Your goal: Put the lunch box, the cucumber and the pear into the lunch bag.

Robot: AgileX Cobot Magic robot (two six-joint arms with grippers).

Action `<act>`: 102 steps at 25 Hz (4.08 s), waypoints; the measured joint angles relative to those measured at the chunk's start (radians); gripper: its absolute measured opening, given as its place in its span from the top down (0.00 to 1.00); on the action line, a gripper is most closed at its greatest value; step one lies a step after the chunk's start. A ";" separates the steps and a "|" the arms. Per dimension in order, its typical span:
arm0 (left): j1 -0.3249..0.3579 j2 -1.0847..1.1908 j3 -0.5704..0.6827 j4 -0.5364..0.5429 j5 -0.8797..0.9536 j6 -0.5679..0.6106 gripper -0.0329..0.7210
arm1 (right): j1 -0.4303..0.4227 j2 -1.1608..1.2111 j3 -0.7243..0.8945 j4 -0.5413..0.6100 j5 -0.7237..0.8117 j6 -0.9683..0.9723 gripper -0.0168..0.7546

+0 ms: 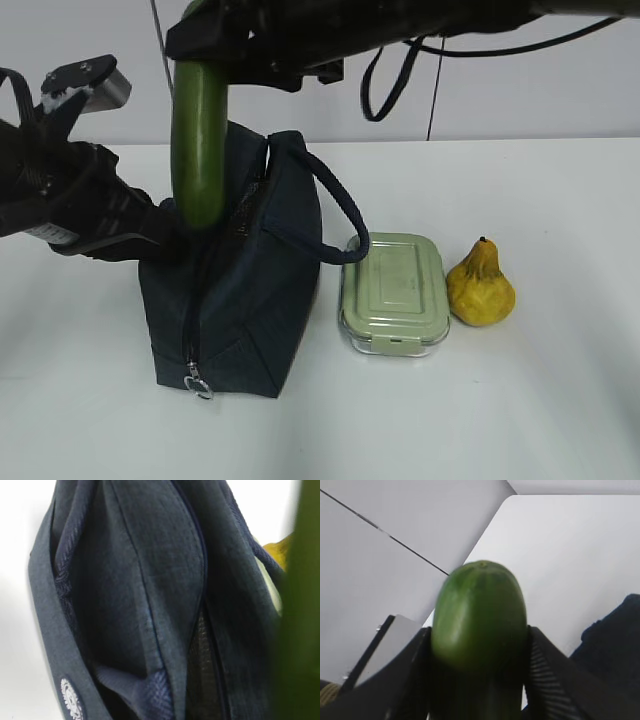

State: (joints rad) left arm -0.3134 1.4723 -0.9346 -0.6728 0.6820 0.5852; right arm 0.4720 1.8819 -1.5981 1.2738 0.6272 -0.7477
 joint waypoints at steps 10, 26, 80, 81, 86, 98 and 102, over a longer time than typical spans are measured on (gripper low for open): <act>0.000 0.000 -0.001 0.001 -0.001 0.001 0.95 | 0.004 0.088 0.004 -0.184 -0.042 -0.089 0.49; 0.000 0.000 -0.002 0.001 -0.018 0.001 0.95 | -0.033 0.068 0.004 -0.423 0.020 0.018 0.20; 0.000 0.000 -0.002 -0.001 -0.027 0.001 0.96 | -0.235 -0.107 -0.018 -0.445 0.459 0.134 0.76; 0.000 0.000 -0.002 -0.001 -0.026 0.001 0.96 | -0.207 -0.107 -0.025 -0.386 0.444 0.090 0.76; 0.000 0.000 -0.002 -0.001 -0.026 0.001 0.96 | -0.087 -0.104 -0.029 -0.322 0.354 0.003 0.76; 0.000 0.000 -0.002 -0.001 -0.025 0.001 0.96 | -0.015 0.073 -0.035 -0.726 0.298 0.204 0.76; 0.000 0.000 -0.002 -0.001 -0.026 0.001 0.96 | -0.015 0.076 -0.041 -0.639 0.304 0.160 0.54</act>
State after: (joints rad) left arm -0.3134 1.4723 -0.9365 -0.6738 0.6558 0.5860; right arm 0.4565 1.9575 -1.6395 0.6351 0.9315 -0.5873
